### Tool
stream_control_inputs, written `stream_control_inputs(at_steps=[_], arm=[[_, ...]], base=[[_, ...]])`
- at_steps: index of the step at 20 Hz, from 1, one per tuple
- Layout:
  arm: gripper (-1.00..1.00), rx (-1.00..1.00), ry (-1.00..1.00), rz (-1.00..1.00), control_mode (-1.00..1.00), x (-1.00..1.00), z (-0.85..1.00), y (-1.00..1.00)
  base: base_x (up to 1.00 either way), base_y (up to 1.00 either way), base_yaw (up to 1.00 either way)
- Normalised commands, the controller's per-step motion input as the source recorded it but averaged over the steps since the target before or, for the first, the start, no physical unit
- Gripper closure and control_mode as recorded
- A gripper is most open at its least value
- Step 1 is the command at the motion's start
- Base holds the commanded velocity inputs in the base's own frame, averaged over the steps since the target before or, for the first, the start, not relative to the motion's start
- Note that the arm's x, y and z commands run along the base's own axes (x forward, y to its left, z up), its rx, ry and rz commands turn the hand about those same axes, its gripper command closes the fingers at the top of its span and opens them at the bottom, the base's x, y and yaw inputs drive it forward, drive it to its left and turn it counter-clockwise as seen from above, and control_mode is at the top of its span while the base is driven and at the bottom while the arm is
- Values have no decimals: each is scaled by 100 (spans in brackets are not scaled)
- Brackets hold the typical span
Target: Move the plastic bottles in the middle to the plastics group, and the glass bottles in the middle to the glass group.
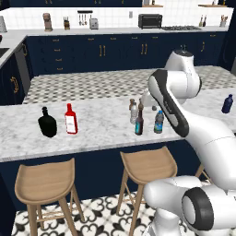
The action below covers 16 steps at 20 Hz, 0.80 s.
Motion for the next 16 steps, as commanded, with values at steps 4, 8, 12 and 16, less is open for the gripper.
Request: stream_control_inputs(at_steps=[4,8,12,16], arm=[[-100,-3,-9,-3,-100,14,-23,6],[-100,-3,-14,-2,-100,32,-47,3],[-100,-4,-17,0,-100,45,-58,0],[-100,-4,-21,-1,-100,38,-17,0]], base=[[0,0,0],[0,0,0],[0,0,0],[0,0,0]])
